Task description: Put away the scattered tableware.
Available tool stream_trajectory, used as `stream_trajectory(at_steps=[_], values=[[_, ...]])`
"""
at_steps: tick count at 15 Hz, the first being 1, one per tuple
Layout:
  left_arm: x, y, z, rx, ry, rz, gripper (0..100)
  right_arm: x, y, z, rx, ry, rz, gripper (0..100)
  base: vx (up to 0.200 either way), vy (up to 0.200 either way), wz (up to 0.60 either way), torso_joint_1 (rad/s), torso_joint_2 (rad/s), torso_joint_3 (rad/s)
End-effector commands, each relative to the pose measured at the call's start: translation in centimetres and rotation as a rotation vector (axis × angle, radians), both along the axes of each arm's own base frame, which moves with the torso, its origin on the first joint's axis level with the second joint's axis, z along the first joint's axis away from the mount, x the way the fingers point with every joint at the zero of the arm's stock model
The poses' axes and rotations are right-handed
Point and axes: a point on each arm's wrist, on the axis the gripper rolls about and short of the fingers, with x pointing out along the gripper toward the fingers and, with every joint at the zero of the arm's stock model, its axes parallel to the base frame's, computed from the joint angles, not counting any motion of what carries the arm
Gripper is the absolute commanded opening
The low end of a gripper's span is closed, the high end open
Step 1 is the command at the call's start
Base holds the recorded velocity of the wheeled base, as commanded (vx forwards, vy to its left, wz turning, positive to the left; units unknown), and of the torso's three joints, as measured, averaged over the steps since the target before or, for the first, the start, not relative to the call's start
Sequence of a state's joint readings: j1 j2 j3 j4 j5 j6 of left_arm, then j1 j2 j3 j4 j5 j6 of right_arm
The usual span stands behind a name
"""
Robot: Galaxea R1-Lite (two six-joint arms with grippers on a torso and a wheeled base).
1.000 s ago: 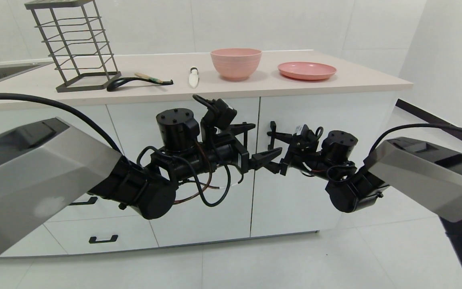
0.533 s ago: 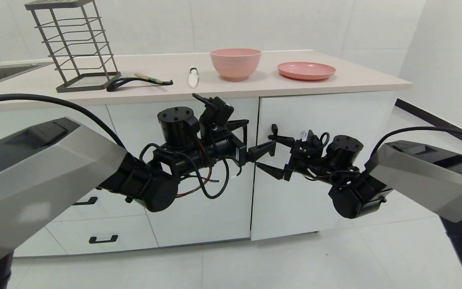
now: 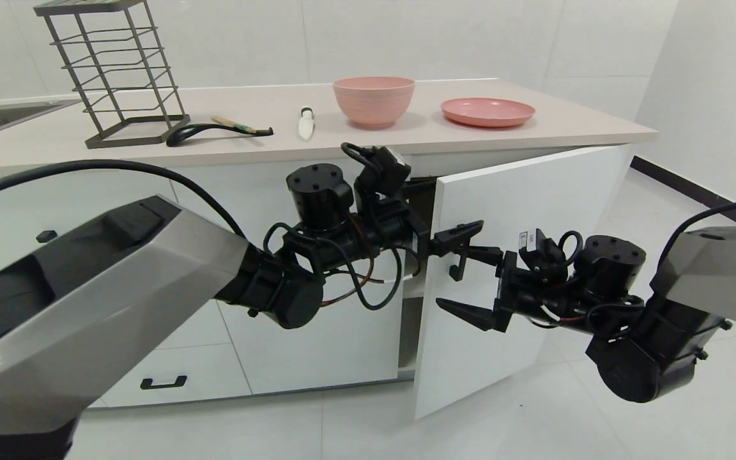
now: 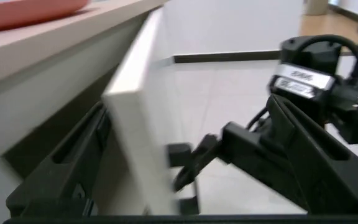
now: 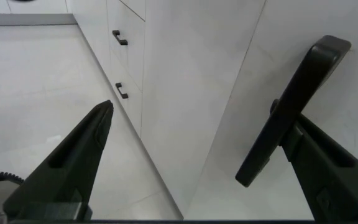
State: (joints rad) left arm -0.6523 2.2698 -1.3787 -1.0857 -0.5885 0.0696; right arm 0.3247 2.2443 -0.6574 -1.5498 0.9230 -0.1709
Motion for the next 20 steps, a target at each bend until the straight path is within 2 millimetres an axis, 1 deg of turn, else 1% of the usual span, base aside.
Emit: stream_trajectory(at_steps=[1, 3, 5, 7, 11, 13, 14, 16, 17, 18, 19, 20], values=[[0.0, -2.0, -1.3, 0.003, 0.001, -0.037, 100, -0.3, -0.3, 0.8, 0.006, -0.026, 0.001, 100, 0.000, 0.000, 0.00, 0.000, 0.00, 0.000], [-0.6, -2.6, -1.5, 0.000, -0.004, -0.058, 100, 0.1, -0.4, 0.4, 0.003, -0.020, -0.011, 100, 0.000, 0.000, 0.00, 0.000, 0.00, 0.000], [-0.7, -2.7, -1.3, -0.011, -0.011, -0.062, 100, 0.6, -1.9, -0.2, -0.004, -0.005, -0.059, 100, 0.000, 0.000, 0.00, 0.000, 0.00, 0.000], [-0.9, -2.6, -1.6, -0.010, -0.009, -0.059, 100, 1.0, -3.3, -0.2, -0.004, -0.004, -0.099, 100, 0.000, 0.000, 0.00, 0.000, 0.00, 0.000], [-1.4, -2.8, -2.2, -0.003, 0.001, -0.067, 100, 1.2, -5.0, -0.5, -0.009, 0.008, -0.148, 100, 0.000, 0.000, 0.00, 0.000, 0.00, 0.000], [-1.5, -2.9, -2.2, -0.004, 0.000, -0.068, 100, 0.9, -5.4, -0.7, -0.016, 0.018, -0.155, 100, 0.000, 0.000, 0.00, 0.000, 0.00, 0.000], [-1.6, -3.0, -2.2, -0.005, 0.000, -0.070, 100, -0.2, -5.5, -0.8, -0.025, 0.045, -0.154, 100, 0.000, 0.000, 0.00, 0.000, 0.00, 0.000], [-1.6, -3.1, -2.1, -0.011, 0.001, -0.046, 100, -3.4, -6.1, 0.8, -0.034, 0.060, -0.154, 100, 0.000, 0.000, 0.00, 0.000, 0.00, 0.000], [-1.5, -3.0, -2.1, -0.012, 0.002, -0.035, 100, -4.5, -6.3, 1.4, -0.034, 0.058, -0.155, 100, 0.000, 0.000, 0.00, 0.000, 0.00, 0.000], [-1.5, -3.0, -2.0, -0.015, 0.004, -0.019, 100, -8.1, -7.0, 3.1, -0.035, 0.056, -0.160, 100, 0.000, 0.000, 0.00, 0.000, 0.00, 0.000], [-1.5, -3.1, -2.1, -0.013, 0.007, -0.016, 100, -9.8, -7.3, 3.9, -0.033, 0.050, -0.162, 100, 0.000, 0.000, 0.00, 0.000, 0.00, 0.000], [-1.4, -3.0, -2.3, -0.009, 0.018, 0.004, 100, -12.8, -7.8, 5.3, -0.027, 0.018, -0.166, 100, 0.000, 0.000, 0.00, 0.000, 0.00, 0.000]])
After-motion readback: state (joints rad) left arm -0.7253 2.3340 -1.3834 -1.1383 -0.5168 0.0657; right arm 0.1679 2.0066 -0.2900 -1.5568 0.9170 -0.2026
